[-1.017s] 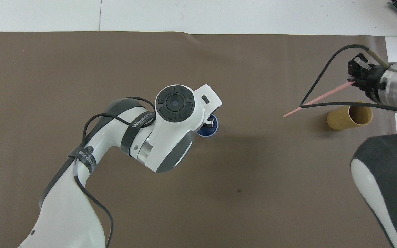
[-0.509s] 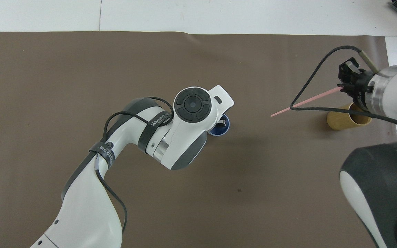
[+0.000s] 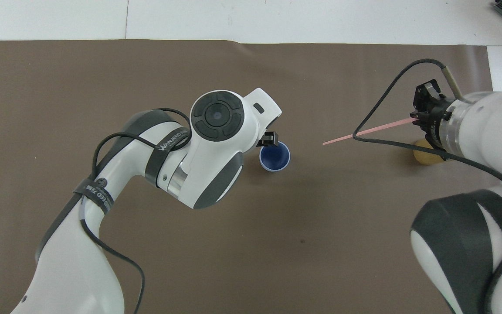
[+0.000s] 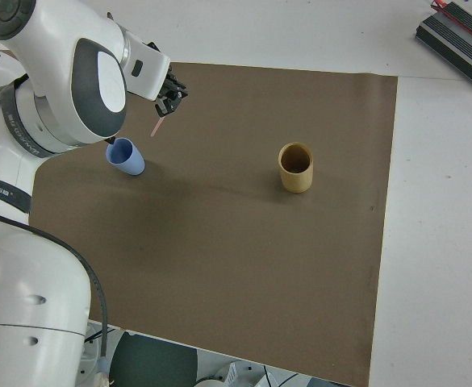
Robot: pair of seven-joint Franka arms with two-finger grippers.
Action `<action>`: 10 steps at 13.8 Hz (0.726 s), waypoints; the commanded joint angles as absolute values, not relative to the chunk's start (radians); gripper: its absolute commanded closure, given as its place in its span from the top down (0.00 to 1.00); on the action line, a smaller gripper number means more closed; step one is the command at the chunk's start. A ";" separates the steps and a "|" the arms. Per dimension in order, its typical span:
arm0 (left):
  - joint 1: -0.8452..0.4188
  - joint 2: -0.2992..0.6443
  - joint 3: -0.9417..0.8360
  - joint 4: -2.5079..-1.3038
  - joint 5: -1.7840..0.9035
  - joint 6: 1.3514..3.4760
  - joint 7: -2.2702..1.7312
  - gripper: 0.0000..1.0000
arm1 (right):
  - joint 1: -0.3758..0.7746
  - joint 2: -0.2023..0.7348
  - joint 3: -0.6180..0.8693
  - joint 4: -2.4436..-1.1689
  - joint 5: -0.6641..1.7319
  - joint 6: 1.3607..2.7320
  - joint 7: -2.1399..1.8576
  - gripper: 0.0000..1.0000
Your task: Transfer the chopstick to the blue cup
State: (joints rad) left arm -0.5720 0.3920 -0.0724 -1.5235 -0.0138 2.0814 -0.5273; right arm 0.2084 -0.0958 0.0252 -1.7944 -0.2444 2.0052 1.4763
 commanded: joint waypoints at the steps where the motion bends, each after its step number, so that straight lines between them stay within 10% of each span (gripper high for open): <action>1: -0.491 0.316 -0.077 -1.543 -0.017 1.998 -0.476 1.00 | 0.218 -0.121 0.038 -1.827 -0.268 2.008 1.516 0.00; 10: -0.096 0.132 -0.077 -1.600 -0.017 1.689 0.047 1.00 | 0.350 -0.081 0.044 -1.858 -0.376 2.063 1.588 0.00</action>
State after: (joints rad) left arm -0.1662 0.1814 -0.0633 -1.5567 -0.0137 1.7204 -0.0326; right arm 0.3537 -0.0844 0.0376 -1.8444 -0.3435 2.0293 1.5535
